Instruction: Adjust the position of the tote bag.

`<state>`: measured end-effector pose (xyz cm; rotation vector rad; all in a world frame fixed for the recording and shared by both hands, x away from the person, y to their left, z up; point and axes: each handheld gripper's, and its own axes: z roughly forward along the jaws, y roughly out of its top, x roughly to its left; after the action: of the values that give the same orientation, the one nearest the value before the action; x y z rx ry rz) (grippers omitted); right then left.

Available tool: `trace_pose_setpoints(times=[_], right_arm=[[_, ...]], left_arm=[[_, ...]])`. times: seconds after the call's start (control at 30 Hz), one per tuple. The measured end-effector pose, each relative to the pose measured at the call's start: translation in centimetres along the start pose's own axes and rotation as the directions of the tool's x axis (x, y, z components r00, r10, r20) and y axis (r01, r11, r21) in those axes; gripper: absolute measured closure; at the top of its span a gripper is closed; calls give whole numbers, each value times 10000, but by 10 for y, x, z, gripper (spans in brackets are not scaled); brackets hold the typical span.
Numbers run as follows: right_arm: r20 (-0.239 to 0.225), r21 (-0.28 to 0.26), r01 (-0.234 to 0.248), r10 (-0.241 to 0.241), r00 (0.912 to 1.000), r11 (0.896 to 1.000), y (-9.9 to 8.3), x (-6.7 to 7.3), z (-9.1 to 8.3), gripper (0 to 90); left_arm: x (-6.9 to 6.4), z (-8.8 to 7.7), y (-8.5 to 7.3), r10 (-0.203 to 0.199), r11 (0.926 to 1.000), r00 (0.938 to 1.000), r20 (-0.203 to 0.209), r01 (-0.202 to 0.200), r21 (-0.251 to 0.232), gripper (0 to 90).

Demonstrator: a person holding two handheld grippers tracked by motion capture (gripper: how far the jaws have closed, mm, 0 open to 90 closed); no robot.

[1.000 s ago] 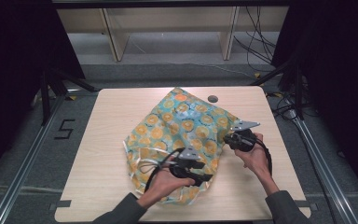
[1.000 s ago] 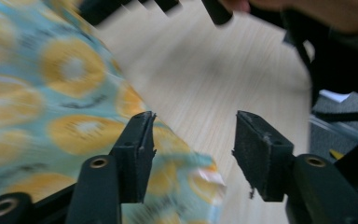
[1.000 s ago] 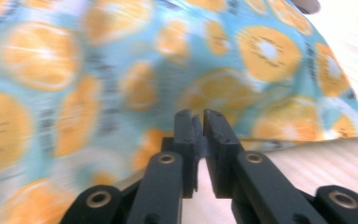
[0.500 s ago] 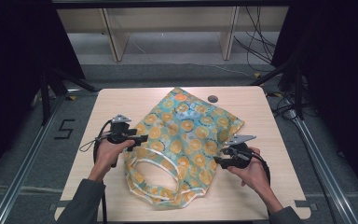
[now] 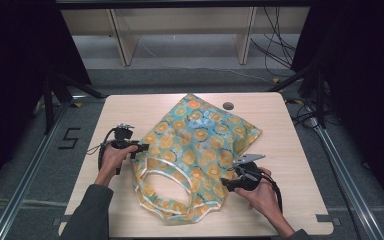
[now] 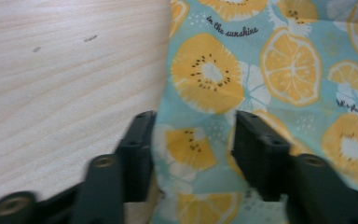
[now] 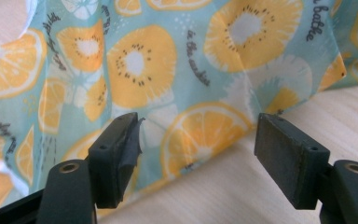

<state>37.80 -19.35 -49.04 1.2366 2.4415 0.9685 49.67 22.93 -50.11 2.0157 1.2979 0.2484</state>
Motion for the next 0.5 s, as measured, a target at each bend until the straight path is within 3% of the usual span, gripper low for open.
trace_pose_setpoints(times=[0.1, 0.13, 0.2, 0.4, 0.5], right_arm=[[245, -174, 107, -103, 9996, 9998, 1, -3, 5, 317], [325, -109, -246, 250, 9992, 9996, 2, -2, 5, 319], [514, -73, 112, -108, 9986, 9999, 3, -7, 9, 342], [1051, 86, 503, -510, 9932, 9987, 6, -17, 16, 705], [1162, -7, 825, -818, 9898, 9966, 7, -24, 17, 845]], left_arm=[[-1, 1, -3, 413, 9991, 9991, 20, -413, 24, 741], [-2, 1, -4, 501, 9987, 9987, 7, -501, 25, 811], [-3, 2, -7, 561, 9984, 9984, 53, -561, 14, 878], [-14, -1, -14, 972, 9953, 9947, 324, -971, -66, 893], [-24, -6, -20, 1406, 9901, 9887, 520, -1407, -23, 894]])
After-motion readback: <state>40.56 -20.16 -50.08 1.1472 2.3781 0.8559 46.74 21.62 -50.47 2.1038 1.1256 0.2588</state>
